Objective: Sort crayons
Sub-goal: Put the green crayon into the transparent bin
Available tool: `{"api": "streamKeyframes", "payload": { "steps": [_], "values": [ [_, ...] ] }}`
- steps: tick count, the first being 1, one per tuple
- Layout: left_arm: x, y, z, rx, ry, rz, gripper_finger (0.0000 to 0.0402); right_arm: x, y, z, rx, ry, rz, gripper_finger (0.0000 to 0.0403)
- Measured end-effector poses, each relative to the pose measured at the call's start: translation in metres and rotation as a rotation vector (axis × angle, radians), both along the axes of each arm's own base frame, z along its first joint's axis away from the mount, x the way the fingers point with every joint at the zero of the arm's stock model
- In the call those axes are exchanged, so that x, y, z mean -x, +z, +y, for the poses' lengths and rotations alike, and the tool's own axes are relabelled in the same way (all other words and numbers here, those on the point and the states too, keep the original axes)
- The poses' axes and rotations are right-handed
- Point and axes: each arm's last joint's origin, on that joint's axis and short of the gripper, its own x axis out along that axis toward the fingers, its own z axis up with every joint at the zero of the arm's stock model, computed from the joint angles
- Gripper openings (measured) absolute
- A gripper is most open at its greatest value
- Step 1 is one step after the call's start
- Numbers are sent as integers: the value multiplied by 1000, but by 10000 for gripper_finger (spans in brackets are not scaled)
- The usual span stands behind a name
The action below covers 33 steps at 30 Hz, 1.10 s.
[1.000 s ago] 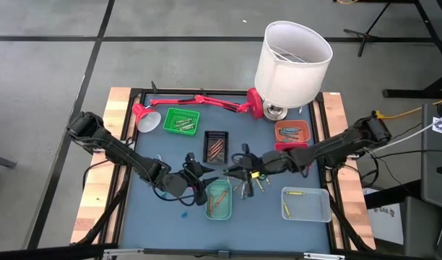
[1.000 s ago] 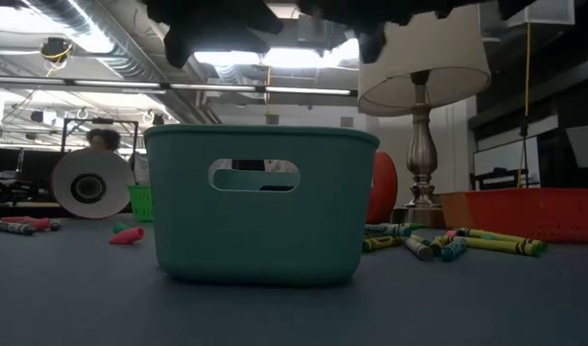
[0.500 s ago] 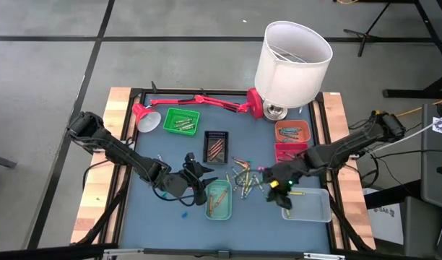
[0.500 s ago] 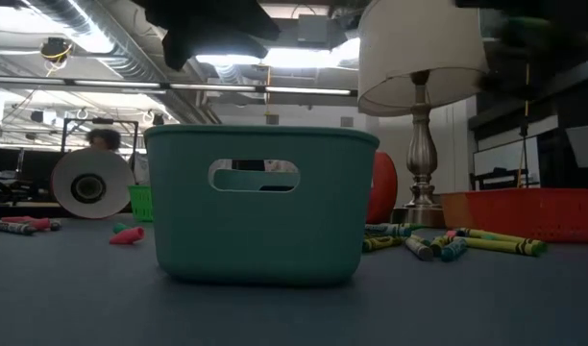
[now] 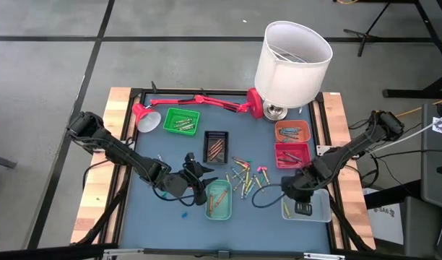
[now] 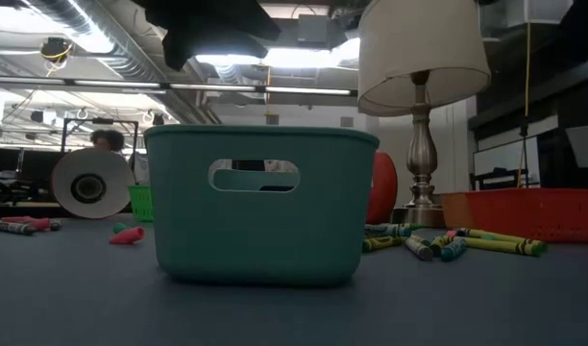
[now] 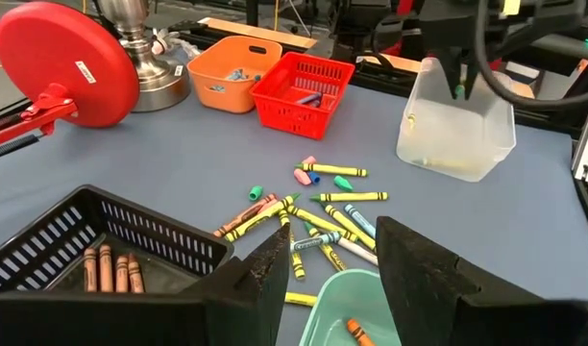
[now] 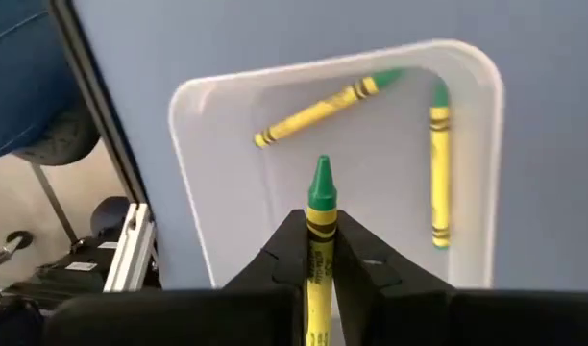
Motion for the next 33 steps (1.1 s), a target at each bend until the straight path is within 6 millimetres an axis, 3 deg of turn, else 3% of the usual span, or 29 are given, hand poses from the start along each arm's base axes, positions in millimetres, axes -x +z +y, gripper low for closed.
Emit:
{"api": "streamKeyframes", "payload": {
  "steps": [10, 21, 33],
  "values": [
    [0, 0, 0, 0, 0, 0, 139, 4, -1, -4, 33, -27, 60, 33],
    [0, 0, 0, 0, 0, 1, 139, 7, -2, -6, 65, -4, 76, 124],
    [0, 0, 0, 0, 0, 0, 139, 7, -2, -6, 62, -4, 78, 128]
  ]
}}
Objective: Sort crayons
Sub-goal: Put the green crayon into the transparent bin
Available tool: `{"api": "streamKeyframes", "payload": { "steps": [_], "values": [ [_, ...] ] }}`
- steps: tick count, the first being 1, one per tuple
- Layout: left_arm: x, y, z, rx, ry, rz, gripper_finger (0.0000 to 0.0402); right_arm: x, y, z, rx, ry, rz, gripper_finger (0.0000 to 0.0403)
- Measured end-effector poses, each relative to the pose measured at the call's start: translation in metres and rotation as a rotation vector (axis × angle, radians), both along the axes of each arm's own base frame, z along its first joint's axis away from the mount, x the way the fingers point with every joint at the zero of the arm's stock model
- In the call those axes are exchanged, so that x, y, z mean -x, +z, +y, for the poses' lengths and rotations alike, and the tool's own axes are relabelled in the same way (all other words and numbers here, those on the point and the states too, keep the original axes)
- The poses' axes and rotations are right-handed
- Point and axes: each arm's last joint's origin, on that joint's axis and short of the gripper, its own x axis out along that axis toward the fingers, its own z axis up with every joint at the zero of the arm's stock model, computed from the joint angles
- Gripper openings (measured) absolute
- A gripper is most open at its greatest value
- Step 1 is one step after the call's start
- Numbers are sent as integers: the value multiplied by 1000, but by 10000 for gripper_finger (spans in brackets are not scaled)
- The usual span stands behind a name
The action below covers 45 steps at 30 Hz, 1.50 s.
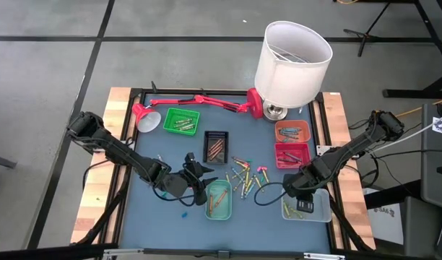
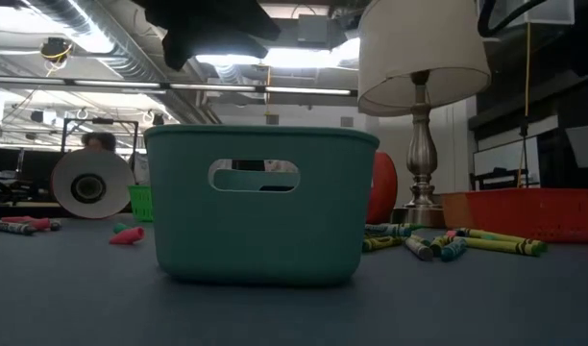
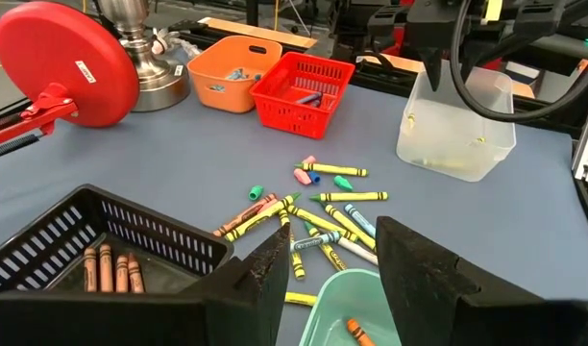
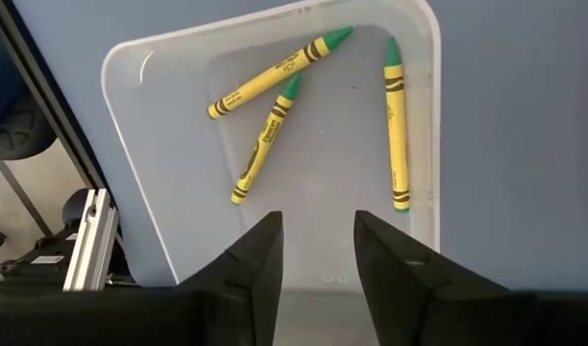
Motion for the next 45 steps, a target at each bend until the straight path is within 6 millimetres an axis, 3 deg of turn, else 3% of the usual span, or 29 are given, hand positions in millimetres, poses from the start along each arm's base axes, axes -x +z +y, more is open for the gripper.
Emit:
{"api": "streamKeyframes", "payload": {
  "steps": [8, 14, 22, 27, 37, 45],
  "values": [
    [0, 0, 0, 0, 0, 0, 139, -4, 2, 2, -23, 0, -35, 129],
    [0, 0, 0, 0, 0, 0, 139, -15, 25, 7, -16, -16, -163, 129],
    [0, 0, 0, 0, 0, 0, 139, -38, 42, 6, 259, -172, -574, 129],
    [0, 0, 0, 0, 0, 0, 139, -48, 44, -1, 381, -261, -681, 129],
    [0, 0, 0, 0, 0, 0, 139, -81, 30, -30, 504, -246, -679, 129],
    [0, 0, 0, 1, 0, 0, 139, -111, -9, -43, 533, -126, -552, 129]
  ]
}}
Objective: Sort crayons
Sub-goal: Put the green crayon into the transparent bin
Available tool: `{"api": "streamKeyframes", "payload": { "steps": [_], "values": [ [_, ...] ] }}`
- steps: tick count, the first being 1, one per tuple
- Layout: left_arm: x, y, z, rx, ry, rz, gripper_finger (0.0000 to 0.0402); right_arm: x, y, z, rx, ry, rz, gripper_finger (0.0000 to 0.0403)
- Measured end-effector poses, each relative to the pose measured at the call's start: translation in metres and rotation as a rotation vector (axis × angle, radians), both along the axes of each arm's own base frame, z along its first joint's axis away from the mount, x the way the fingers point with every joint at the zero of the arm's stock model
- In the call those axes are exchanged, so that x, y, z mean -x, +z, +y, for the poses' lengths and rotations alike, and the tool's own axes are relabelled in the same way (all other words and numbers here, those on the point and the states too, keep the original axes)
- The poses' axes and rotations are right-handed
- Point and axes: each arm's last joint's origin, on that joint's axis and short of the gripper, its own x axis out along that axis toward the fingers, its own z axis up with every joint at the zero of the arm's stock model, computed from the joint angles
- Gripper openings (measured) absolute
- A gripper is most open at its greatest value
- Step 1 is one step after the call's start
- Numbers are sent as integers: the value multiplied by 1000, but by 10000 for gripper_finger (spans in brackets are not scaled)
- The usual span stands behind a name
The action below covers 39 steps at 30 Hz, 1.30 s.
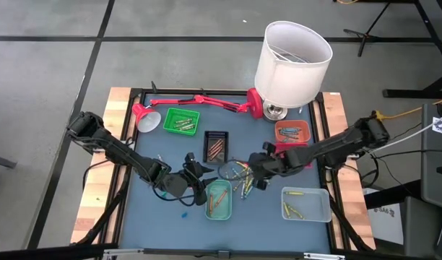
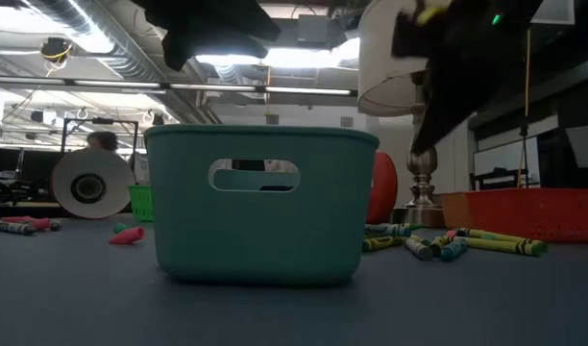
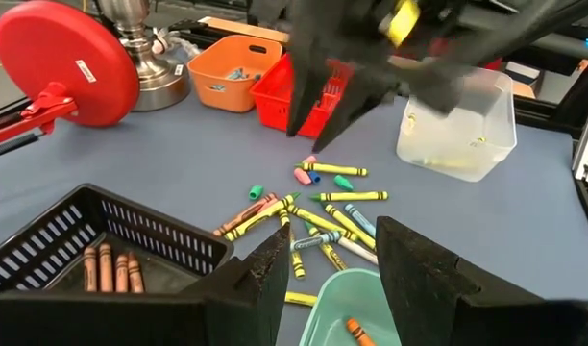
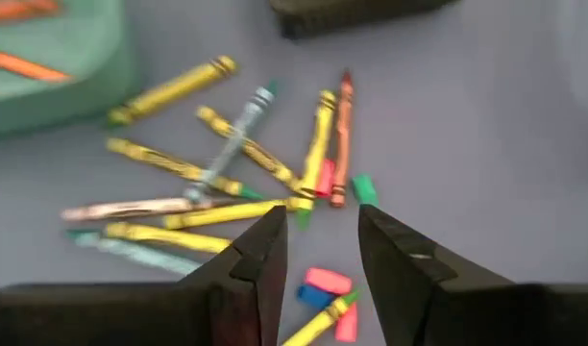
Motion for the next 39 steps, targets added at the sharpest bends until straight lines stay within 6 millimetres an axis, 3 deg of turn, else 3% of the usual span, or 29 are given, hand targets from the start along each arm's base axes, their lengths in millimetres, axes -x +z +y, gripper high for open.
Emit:
{"api": "streamKeyframes", "payload": {
  "steps": [9, 21, 39],
  "values": [
    [0, 0, 0, 0, 0, 0, 139, -16, -38, -13, -30, 82, 179, 129],
    [0, 0, 0, 0, 0, 0, 139, -25, -60, -11, -34, 156, 228, 129],
    [0, 0, 0, -1, 0, 0, 139, -28, -68, -12, 13, 151, 230, 129]
  ]
}}
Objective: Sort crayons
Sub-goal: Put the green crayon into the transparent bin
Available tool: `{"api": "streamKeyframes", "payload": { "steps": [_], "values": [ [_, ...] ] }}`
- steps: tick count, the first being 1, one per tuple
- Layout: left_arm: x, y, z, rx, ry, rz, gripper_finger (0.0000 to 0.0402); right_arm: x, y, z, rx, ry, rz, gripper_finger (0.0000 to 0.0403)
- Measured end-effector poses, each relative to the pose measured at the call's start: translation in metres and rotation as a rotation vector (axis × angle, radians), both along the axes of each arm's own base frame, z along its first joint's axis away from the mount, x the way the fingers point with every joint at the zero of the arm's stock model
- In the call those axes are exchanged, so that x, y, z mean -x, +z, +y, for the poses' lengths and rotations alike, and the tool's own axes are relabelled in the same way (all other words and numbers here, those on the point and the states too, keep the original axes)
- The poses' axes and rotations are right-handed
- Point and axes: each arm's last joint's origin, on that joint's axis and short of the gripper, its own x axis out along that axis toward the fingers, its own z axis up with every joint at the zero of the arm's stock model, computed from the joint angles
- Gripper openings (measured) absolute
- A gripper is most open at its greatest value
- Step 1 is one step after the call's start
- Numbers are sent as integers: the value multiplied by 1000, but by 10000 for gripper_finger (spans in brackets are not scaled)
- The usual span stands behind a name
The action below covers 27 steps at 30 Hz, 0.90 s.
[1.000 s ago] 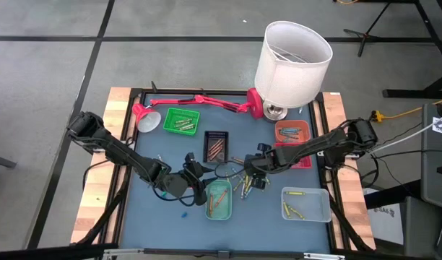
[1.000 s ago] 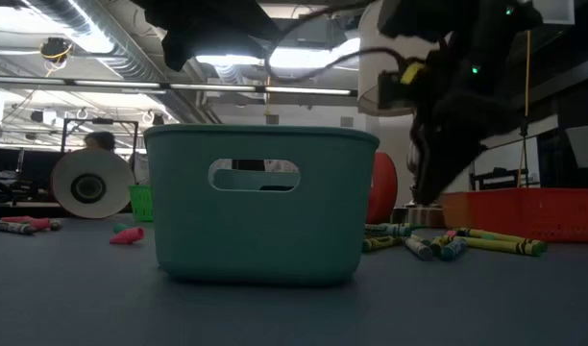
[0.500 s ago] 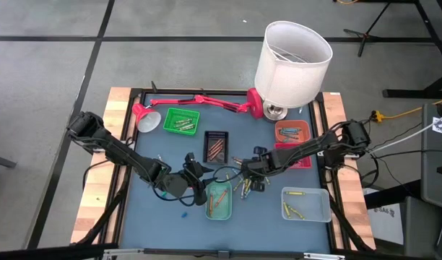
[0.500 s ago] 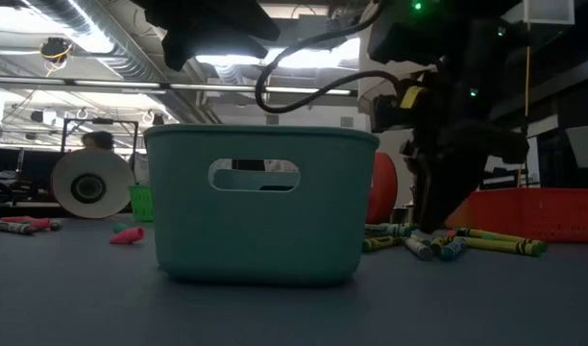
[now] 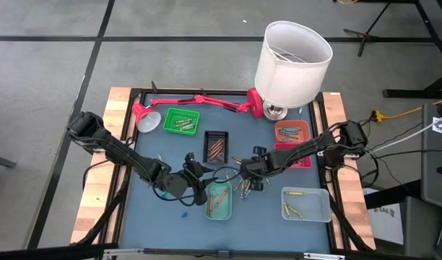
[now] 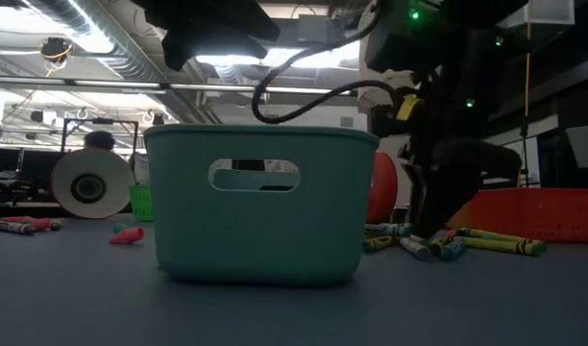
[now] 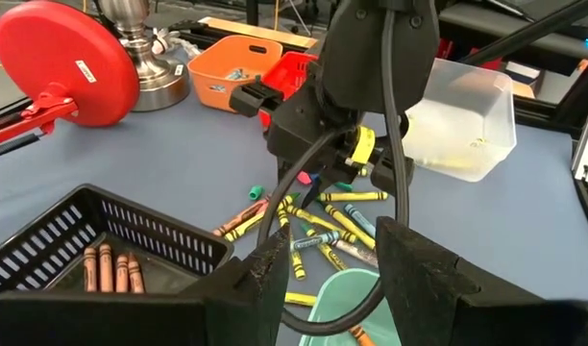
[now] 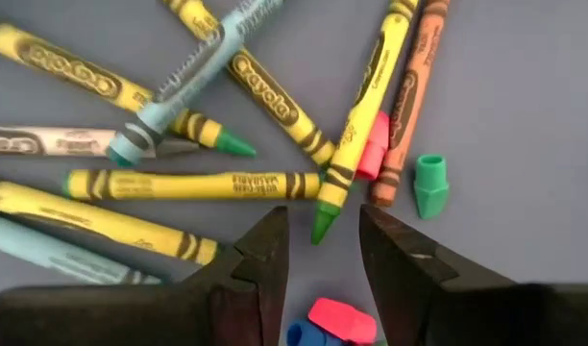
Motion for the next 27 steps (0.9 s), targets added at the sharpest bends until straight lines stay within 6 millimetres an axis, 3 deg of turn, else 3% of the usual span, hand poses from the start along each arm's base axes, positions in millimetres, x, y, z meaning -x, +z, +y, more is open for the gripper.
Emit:
{"api": "streamKeyframes", "payload": {
  "steps": [4, 17, 27],
  "values": [
    [0, 0, 0, 1, 0, -1, 139, -1, -1, 0, -2, 0, -8, 117],
    [0, 0, 0, 0, 0, 0, 139, -3, 0, 1, -5, 0, -22, 15],
    [0, 0, 0, 0, 0, 0, 139, -2, 0, 1, -11, 2, -18, 10]
  ]
}}
